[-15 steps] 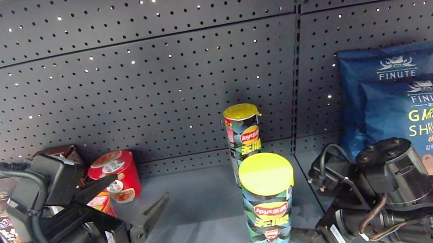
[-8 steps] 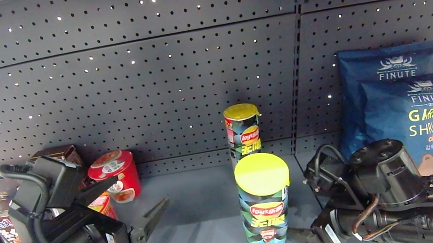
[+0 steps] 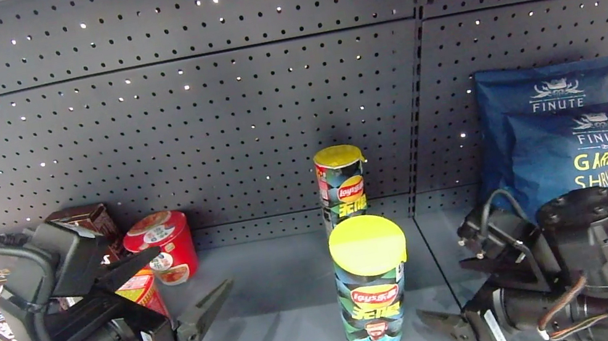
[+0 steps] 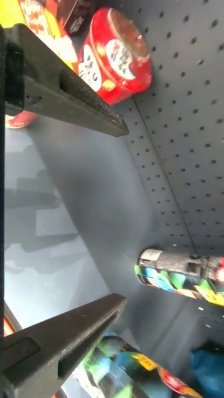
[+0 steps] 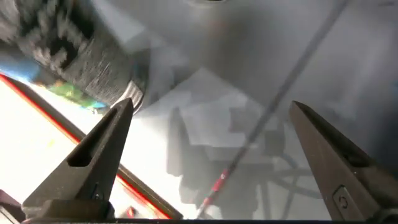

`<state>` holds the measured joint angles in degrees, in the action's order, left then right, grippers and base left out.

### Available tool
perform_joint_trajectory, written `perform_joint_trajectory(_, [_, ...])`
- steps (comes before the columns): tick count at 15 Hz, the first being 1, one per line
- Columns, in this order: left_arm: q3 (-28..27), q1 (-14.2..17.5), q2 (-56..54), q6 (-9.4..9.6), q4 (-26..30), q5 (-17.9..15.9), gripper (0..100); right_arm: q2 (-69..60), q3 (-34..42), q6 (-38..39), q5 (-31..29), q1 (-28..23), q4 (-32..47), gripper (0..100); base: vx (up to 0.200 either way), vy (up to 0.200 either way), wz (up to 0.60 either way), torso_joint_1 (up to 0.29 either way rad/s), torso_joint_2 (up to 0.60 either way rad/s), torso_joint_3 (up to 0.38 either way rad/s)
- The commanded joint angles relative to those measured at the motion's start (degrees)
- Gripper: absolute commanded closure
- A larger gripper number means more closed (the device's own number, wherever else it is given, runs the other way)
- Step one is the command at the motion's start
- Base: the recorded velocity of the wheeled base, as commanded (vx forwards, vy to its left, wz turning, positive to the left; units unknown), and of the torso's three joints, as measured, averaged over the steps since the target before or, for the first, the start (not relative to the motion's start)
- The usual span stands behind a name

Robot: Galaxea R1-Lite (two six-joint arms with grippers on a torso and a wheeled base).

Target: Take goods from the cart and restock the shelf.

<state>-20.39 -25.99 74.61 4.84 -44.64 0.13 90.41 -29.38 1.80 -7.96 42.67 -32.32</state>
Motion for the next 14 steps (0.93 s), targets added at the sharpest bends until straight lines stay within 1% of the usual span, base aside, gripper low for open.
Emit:
perform_joint_trajectory(1, [0.1,0.8,-5.3,0.08,0.0,0.4,0,-11.3,3.5,1.4,-1.4,-4.1,0.4,0,0.0,0.0,0.0,0.0,0.0,0.0])
perform_joint_trajectory(2, [0.4,2.4,-7.4,0.35,0.0,0.5,0,-14.9,5.1,1.4,-1.9,-6.6,0.6,0,0.0,0.0,0.0,0.0,0.0,0.0])
perform_joint_trajectory(3, [1.5,4.8,-10.0,0.87,0.0,0.5,0,-19.1,7.3,1.2,-2.6,-8.6,1.6,0,0.0,0.0,0.0,0.0,0.0,0.0])
perform_joint_trajectory(4, [2.3,6.4,-11.7,1.14,0.1,0.5,0,-21.5,8.5,1.1,-3.1,-9.7,2.6,0,0.0,0.0,0.0,0.0,0.0,0.0])
perform_joint_trajectory(5, [6.0,10.4,-16.9,1.49,1.0,0.5,0,-28.7,11.3,1.0,-4.4,-13.4,6.0,0,0.0,0.0,0.0,0.0,0.0,0.0])
perform_joint_trajectory(7, [10.0,15.0,-26.5,1.58,5.8,0.7,0,-37.6,14.5,0.9,-4.7,-21.2,8.2,0,0.0,0.0,0.0,0.0,0.0,0.0])
perform_joint_trajectory(8, [11.6,17.6,-30.6,1.84,8.0,1.5,0,-41.5,16.1,0.2,-4.8,-25.0,8.9,0,0.0,0.0,0.0,0.0,0.0,0.0])
perform_joint_trajectory(9, [12.2,18.2,-32.9,2.02,9.2,2.6,0,-43.5,16.9,-0.5,-5.0,-27.0,9.2,0,0.0,0.0,0.0,0.0,0.0,0.0])
perform_joint_trajectory(10, [12.8,18.3,-37.5,2.19,12.9,5.2,0,-47.5,18.2,-1.9,-7.0,-28.8,10.1,0,0.0,0.0,0.0,0.0,0.0,0.0])
perform_joint_trajectory(11, [13.0,18.3,-44.6,2.98,20.4,7.6,0,-52.9,20.0,-2.9,-11.3,-28.8,12.0,0,0.0,0.0,0.0,0.0,0.0,0.0])
perform_joint_trajectory(12, [12.9,18.6,-52.7,3.25,28.7,7.9,0,-58.4,21.6,-3.6,-13.9,-29.1,14.5,0,0.0,0.0,0.0,0.0,0.0,0.0])
perform_joint_trajectory(13, [12.9,18.7,-55.8,3.25,32.0,7.9,0,-60.7,22.1,-3.7,-14.1,-29.6,15.6,0,0.0,0.0,0.0,0.0,0.0,0.0])
perform_joint_trajectory(14, [12.3,18.7,-66.3,3.07,43.4,7.8,0,-68.6,23.5,-4.9,-14.1,-30.5,20.8,0,0.0,0.0,0.0,0.0,0.0,0.0])
